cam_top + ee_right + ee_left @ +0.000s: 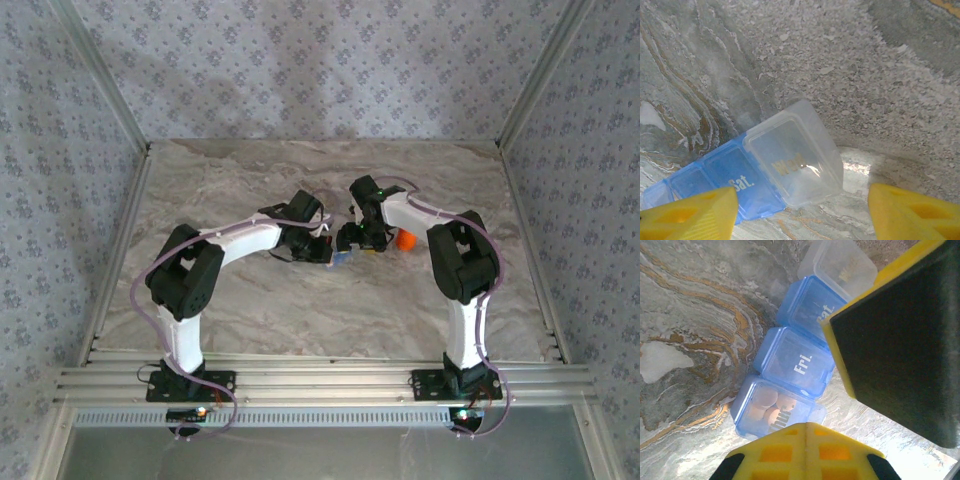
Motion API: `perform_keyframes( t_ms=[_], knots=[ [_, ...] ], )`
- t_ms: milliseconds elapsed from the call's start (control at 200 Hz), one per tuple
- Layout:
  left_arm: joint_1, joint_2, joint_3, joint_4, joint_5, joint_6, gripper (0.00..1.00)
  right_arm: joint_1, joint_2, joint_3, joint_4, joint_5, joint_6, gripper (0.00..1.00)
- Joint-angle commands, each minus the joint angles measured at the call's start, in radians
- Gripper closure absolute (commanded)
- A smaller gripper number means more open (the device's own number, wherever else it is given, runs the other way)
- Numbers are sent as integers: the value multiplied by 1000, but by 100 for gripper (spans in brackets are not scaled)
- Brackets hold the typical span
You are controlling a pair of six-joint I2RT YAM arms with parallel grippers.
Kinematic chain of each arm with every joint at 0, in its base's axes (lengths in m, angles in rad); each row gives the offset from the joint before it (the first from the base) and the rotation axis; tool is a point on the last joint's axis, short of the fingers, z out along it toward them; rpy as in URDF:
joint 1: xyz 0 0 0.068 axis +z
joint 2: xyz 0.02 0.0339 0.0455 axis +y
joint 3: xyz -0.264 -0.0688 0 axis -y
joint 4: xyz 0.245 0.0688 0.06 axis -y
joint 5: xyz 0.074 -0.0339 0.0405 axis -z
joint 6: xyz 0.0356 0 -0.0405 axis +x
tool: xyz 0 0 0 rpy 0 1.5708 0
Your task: Sort the pills into containers
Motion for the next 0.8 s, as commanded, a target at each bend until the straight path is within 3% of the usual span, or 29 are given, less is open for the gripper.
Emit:
perform_keyframes(
  t_ms=[0, 795],
  knots=[
    [-11, -22, -9, 10, 10, -13, 100, -10, 42, -21, -18, 37, 15, 29],
    [-29, 42, 0, -3, -32, 6, 100, -10, 46, -25, -13, 27, 18, 29]
  ],
)
